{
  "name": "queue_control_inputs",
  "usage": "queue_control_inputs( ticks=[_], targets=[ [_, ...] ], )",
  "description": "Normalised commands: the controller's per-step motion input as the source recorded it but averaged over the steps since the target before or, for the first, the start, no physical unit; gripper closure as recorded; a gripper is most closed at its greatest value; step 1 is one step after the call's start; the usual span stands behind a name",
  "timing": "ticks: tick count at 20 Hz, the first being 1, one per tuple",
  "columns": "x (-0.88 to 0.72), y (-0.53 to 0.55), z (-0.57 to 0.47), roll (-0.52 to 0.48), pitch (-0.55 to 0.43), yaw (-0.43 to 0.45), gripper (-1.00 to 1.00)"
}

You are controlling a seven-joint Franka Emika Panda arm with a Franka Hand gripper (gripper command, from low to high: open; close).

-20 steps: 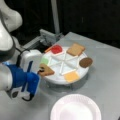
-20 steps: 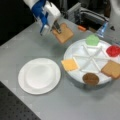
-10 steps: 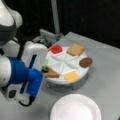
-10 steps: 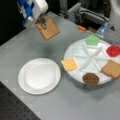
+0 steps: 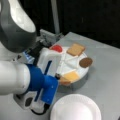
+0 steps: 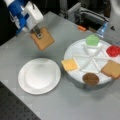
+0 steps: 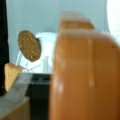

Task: Ingredient selection for cheeseburger or sandwich

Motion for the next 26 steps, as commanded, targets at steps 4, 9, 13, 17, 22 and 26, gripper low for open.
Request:
queue_control_inputs(
  ticks=[4,9,13,17,22,26],
  targets=[
    [0.84,-0.33,-0.29,-0.061,0.161,0.535,1.00],
    [0.70,-0.25,-0.25,-0.136,0.150,0.481,1.00],
    [0.46,-0.10,-0.29,-0.149,0.157,0.318,1.00],
    [0.29,-0.03,-0.22,-0.045,0.103,0.199,1.00],
    [0.22,-0.05,-0.05,0.089,0.066,0.160,1.00],
    [0.18,-0.03,-0.04,0.129,0.031,0.177,1.00]
  ],
)
